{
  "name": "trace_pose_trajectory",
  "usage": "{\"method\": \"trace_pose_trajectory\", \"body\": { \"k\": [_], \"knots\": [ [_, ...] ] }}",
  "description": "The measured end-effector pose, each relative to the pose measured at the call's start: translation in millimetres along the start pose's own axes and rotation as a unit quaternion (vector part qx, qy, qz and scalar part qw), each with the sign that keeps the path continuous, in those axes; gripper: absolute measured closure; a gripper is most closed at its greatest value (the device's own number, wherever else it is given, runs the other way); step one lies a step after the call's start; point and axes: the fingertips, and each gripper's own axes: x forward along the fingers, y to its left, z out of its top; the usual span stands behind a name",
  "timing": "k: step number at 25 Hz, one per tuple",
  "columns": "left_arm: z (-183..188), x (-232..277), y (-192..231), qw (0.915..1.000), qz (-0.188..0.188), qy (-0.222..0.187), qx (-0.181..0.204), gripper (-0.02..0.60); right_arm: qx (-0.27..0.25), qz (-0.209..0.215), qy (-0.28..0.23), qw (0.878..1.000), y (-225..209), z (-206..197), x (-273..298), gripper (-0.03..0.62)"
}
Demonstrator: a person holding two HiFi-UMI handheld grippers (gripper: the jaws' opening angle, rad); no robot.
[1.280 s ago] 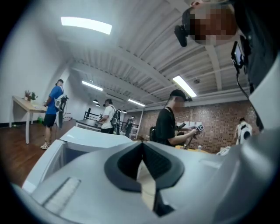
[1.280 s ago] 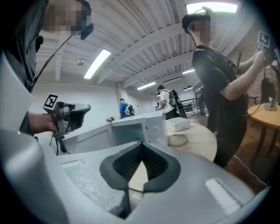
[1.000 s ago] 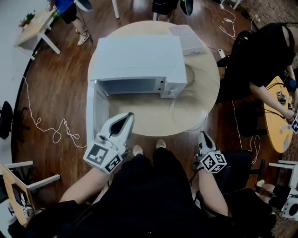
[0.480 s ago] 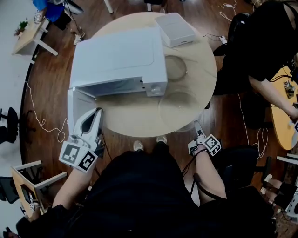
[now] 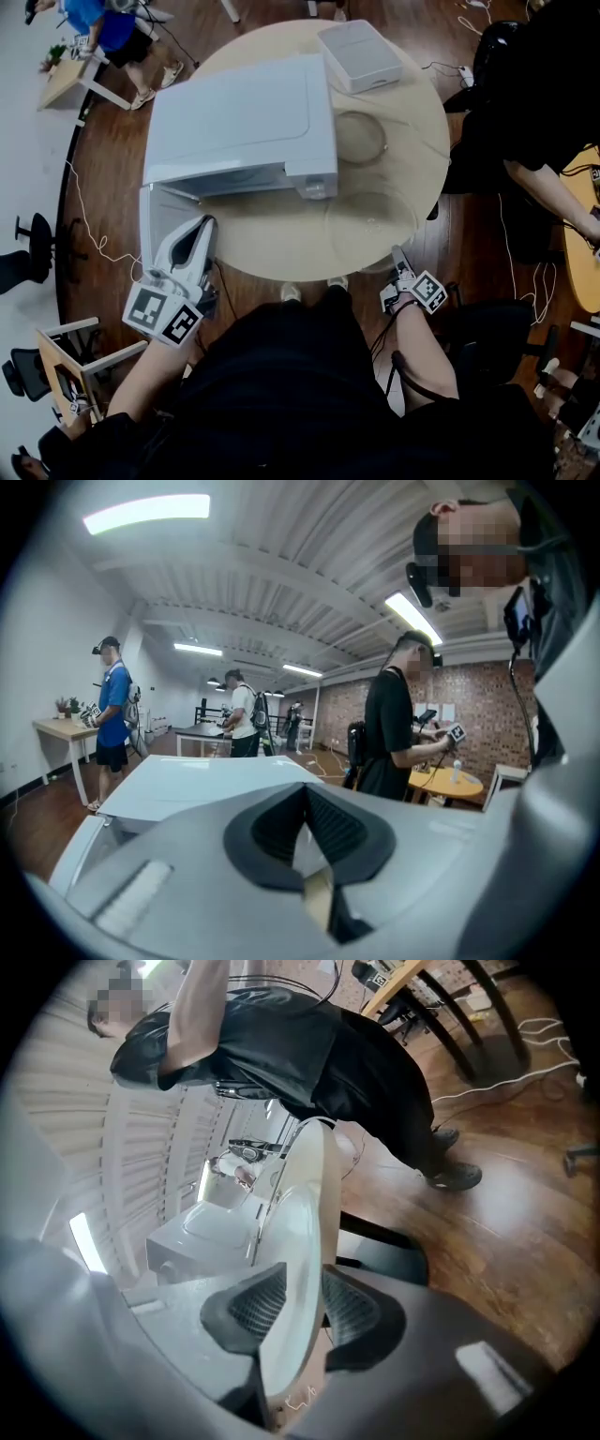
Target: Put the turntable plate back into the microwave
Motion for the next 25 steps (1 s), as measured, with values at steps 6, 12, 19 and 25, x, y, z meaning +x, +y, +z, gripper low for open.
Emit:
{"method": "trace_pose_trajectory", "body": {
  "k": [6,12,19,25],
  "knots": [
    [-8.9,-2.7,0.4,0.9999,0.002,0.004,-0.01,0.578,0.035,0.041,-0.015,0.998,3.9,3.9,-6.2,0.526],
    [-8.4,-6.8,3.4,0.9997,0.004,-0.013,-0.021,0.578,0.074,0.105,-0.054,0.99,27.0,12.4,-18.7,0.569],
    [-7.5,-8.2,-8.6,0.9992,-0.017,-0.026,-0.024,0.578,0.062,0.127,-0.041,0.989,38.6,3.8,-41.8,0.561],
    [-8.2,-12.6,-5.1,0.9986,-0.03,-0.033,-0.029,0.578,0.085,0.151,-0.024,0.985,55.6,-25.4,-53.2,0.559]
  ]
}}
